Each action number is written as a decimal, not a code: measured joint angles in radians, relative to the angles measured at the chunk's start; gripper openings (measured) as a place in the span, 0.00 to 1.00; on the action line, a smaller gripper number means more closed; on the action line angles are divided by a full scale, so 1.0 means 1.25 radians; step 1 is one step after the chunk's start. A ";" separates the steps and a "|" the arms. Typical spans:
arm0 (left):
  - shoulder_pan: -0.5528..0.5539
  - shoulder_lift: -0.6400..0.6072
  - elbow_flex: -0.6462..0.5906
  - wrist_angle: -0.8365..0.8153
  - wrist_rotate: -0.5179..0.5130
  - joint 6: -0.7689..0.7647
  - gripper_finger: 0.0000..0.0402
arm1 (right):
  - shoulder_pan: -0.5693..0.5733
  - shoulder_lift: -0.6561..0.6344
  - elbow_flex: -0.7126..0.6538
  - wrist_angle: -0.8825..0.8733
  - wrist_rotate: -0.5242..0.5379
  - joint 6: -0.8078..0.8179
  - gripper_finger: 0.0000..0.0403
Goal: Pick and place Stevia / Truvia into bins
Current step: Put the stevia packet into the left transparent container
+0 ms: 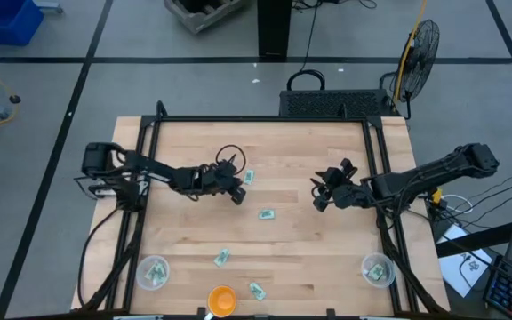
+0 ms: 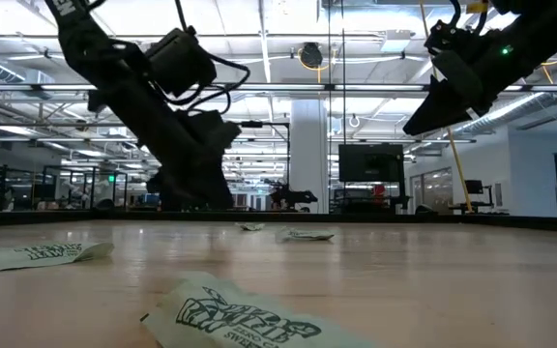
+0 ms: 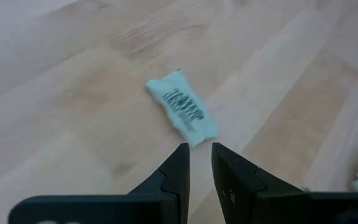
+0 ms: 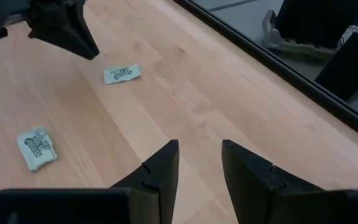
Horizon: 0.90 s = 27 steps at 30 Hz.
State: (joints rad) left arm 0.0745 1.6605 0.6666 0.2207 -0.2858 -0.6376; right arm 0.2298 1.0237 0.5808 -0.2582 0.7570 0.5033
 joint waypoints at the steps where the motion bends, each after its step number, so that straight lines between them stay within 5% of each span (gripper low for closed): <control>1: 0.002 0.013 0.000 0.028 0.003 0.002 0.18 | 0.000 0.000 0.000 0.000 0.000 0.000 0.28; 27: 0.027 0.089 0.000 0.121 0.000 0.003 0.18 | -0.001 0.000 0.000 -0.001 0.000 -0.003 0.28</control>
State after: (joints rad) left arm 0.1082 1.7721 0.6666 0.3721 -0.2863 -0.6342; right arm 0.2283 1.0237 0.5808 -0.2588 0.7574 0.4995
